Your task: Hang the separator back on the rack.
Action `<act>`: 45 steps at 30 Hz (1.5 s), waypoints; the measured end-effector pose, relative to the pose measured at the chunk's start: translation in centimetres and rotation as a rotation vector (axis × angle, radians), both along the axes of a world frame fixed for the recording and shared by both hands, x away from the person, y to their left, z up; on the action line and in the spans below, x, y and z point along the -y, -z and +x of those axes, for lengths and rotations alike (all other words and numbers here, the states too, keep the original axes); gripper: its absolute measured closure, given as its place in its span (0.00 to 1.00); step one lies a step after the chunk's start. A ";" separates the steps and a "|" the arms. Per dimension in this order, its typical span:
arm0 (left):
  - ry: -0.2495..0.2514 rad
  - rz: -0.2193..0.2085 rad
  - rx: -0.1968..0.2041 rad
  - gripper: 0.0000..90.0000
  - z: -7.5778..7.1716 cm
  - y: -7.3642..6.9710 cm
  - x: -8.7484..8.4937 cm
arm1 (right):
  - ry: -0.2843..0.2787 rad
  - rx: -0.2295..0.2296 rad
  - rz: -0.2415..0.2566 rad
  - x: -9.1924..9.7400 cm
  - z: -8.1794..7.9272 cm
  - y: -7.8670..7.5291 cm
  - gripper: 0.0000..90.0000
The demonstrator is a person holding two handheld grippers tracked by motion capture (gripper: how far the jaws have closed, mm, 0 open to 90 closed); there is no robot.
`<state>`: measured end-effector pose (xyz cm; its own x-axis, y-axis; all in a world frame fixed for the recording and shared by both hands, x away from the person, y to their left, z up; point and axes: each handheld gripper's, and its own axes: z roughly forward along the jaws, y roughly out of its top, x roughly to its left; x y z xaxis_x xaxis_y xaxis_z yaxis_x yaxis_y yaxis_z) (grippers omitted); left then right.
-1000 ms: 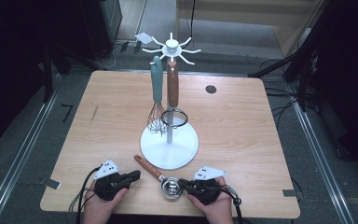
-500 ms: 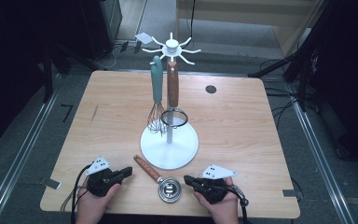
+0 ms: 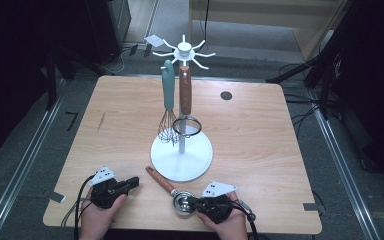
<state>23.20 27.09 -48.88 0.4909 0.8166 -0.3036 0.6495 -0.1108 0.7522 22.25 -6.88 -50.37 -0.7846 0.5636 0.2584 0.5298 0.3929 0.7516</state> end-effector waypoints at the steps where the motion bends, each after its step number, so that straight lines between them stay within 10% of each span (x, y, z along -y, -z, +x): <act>1: 0.000 0.000 0.000 0.97 0.0 0.0 0.0 | 0.005 0.001 -0.005 0.1 0.1 0.0 1.00; 30: 0.027 0.011 -0.006 0.96 0.1 0.3 0.4 | 0.157 0.003 -0.046 5.0 2.1 0.0 0.98; 45: 0.039 0.020 -0.010 0.98 0.2 0.4 0.8 | 0.071 0.063 -0.020 2.3 2.1 -1.7 0.79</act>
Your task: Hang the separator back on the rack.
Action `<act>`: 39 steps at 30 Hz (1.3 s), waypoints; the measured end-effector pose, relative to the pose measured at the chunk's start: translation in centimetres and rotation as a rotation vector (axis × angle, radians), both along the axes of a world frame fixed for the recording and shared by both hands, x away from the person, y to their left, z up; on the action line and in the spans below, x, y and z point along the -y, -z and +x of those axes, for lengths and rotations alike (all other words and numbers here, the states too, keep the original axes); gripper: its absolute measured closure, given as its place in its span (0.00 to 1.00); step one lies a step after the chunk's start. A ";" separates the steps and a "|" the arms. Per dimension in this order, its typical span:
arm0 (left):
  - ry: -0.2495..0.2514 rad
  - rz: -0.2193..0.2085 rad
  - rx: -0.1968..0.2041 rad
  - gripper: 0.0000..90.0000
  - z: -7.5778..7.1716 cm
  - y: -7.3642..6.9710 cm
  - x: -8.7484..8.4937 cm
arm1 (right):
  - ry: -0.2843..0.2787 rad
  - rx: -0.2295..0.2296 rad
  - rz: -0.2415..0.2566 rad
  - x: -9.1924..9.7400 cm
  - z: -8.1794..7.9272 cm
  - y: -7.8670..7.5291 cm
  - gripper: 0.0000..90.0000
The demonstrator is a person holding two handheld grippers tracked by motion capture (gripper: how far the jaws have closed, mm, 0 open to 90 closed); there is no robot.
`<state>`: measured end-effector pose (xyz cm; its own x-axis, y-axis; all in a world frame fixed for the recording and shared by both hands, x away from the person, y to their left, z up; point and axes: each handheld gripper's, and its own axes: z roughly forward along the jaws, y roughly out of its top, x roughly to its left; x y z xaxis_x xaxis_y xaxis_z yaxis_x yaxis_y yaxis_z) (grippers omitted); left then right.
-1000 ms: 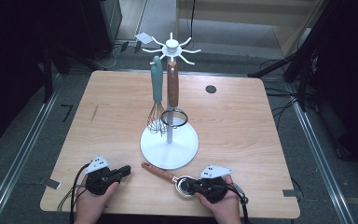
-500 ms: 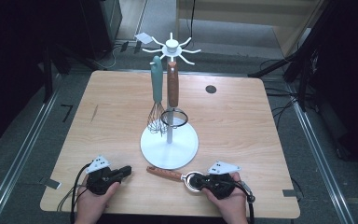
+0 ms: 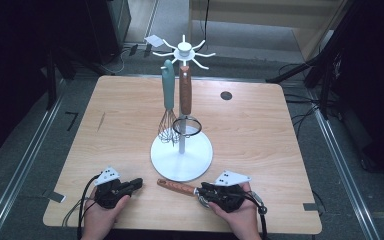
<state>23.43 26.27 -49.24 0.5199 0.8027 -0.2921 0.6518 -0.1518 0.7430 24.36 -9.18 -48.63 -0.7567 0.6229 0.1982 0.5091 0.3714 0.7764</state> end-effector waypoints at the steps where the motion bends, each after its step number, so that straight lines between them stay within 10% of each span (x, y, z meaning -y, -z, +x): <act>1: 0.000 -0.001 0.000 0.98 0.0 0.0 0.0 | -0.018 0.002 -0.011 -0.5 0.0 0.0 0.79; 14: 0.015 0.014 0.002 0.96 0.2 0.0 0.5 | -0.081 0.055 -0.186 -5.0 0.6 0.8 0.67; 29: 0.037 0.020 0.000 0.96 0.2 0.0 1.3 | -0.220 0.088 -0.157 -5.4 -0.4 1.0 0.76; 33: 0.035 0.017 -0.003 0.96 0.3 0.0 1.3 | -0.161 0.076 -0.084 -3.9 -0.7 0.4 0.64; 39: 0.024 0.013 -0.002 0.95 0.4 0.0 1.3 | -0.045 0.055 -0.031 0.6 -1.9 -0.2 0.93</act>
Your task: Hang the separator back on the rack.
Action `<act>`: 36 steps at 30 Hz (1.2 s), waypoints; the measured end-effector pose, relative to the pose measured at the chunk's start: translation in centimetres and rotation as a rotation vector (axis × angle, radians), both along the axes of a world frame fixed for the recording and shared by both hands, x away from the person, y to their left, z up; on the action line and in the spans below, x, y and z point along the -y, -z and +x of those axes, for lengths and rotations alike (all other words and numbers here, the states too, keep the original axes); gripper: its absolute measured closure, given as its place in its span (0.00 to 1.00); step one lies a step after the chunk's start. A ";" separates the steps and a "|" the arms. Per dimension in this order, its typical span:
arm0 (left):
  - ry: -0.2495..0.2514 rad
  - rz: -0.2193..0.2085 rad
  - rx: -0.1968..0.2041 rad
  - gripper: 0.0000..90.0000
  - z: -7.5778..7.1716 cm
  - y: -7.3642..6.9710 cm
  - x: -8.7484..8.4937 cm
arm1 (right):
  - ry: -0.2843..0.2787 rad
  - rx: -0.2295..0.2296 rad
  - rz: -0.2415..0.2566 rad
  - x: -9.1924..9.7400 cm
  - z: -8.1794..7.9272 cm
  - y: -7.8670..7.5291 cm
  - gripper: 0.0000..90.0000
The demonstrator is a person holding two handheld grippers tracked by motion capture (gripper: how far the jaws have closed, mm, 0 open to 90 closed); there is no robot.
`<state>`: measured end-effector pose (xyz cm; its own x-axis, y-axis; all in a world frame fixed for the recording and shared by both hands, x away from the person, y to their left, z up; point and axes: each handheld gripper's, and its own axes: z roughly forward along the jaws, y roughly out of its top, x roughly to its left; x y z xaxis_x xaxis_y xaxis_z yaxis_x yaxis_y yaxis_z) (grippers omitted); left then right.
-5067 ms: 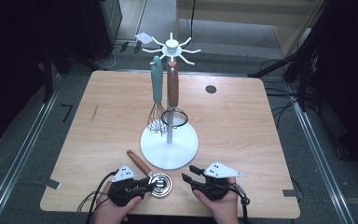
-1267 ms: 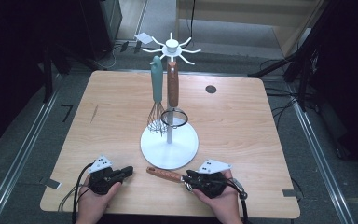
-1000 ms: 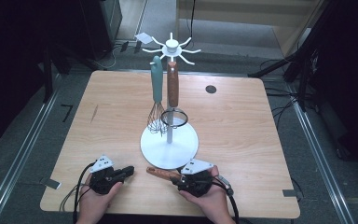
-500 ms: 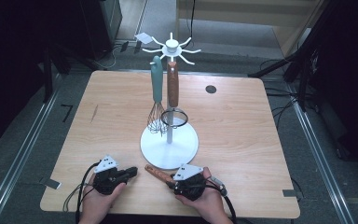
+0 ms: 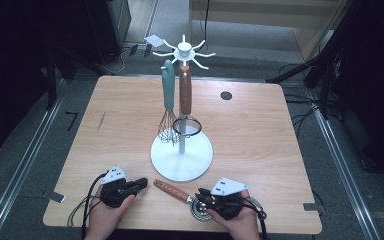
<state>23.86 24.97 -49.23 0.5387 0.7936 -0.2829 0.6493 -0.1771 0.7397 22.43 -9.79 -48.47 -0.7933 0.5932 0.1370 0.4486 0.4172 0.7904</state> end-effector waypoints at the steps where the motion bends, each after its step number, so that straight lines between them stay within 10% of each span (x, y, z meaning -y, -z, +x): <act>1: 0.000 -0.003 0.003 0.95 0.0 0.0 0.0 | 0.011 -0.015 0.009 0.5 -0.2 0.1 0.97; 9: -0.004 0.000 0.007 0.92 0.1 0.0 0.6 | 0.034 -0.128 -0.049 1.7 -0.8 1.1 1.00; 36: 0.016 -0.012 0.006 0.98 -0.2 -0.2 1.3 | 0.114 -0.082 -0.054 3.6 1.7 1.6 0.98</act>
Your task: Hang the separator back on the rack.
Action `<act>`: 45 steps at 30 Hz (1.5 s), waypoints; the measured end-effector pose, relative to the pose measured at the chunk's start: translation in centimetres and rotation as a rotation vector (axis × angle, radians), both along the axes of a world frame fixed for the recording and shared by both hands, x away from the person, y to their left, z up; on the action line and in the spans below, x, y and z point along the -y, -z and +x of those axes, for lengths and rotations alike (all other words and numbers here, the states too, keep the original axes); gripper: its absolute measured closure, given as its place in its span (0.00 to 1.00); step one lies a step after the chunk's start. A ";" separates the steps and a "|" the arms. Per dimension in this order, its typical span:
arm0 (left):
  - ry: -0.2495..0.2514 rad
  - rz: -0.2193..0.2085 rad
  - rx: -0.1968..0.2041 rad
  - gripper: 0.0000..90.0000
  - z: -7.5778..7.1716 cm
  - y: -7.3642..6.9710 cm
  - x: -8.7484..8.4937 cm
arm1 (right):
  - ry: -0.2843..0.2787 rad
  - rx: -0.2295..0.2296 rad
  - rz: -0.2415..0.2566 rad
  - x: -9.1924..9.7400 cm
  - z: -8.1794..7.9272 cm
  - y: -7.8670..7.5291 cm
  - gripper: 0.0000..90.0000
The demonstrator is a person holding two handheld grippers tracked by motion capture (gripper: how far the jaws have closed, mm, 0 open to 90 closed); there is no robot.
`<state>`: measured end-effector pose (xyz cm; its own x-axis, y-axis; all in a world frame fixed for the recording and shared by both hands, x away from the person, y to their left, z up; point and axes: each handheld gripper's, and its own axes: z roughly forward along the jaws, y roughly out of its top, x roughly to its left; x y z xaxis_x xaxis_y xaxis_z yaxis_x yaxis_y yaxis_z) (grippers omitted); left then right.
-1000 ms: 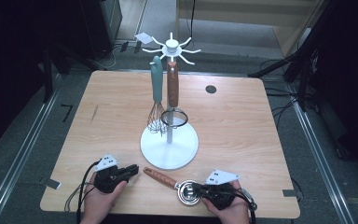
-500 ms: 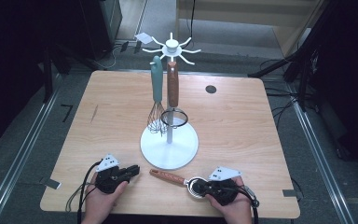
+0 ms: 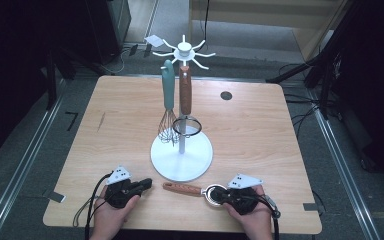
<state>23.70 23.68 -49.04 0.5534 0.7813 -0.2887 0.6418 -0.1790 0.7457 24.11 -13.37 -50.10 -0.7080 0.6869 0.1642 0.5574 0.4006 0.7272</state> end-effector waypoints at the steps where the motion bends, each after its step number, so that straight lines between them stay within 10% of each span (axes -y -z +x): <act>1: -0.001 -0.001 -0.003 0.98 0.0 0.0 0.0 | 0.003 -0.001 -0.002 0.0 0.0 0.0 0.96; 10: 0.020 0.002 -0.009 1.00 -0.1 0.1 0.7 | -0.027 -0.003 0.009 0.2 0.1 -0.9 0.83; 18: 0.006 0.001 -0.005 1.00 0.0 0.0 0.1 | -0.166 0.072 -0.024 -1.0 0.7 -2.8 0.79; 31: -0.075 -0.031 -0.004 1.00 0.3 -0.4 -3.2 | -0.411 0.004 -0.283 -7.6 2.3 -2.5 0.57; 45: -0.087 -0.065 0.010 0.90 0.3 -0.5 -4.6 | -0.423 -0.029 -0.303 -8.2 1.9 -2.7 0.80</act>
<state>23.96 28.33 -48.54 0.4873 0.8062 -0.3354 0.6454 -0.0738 0.7602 25.99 -5.13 -47.44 -0.9322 0.3610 0.0255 0.3187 0.7857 0.5302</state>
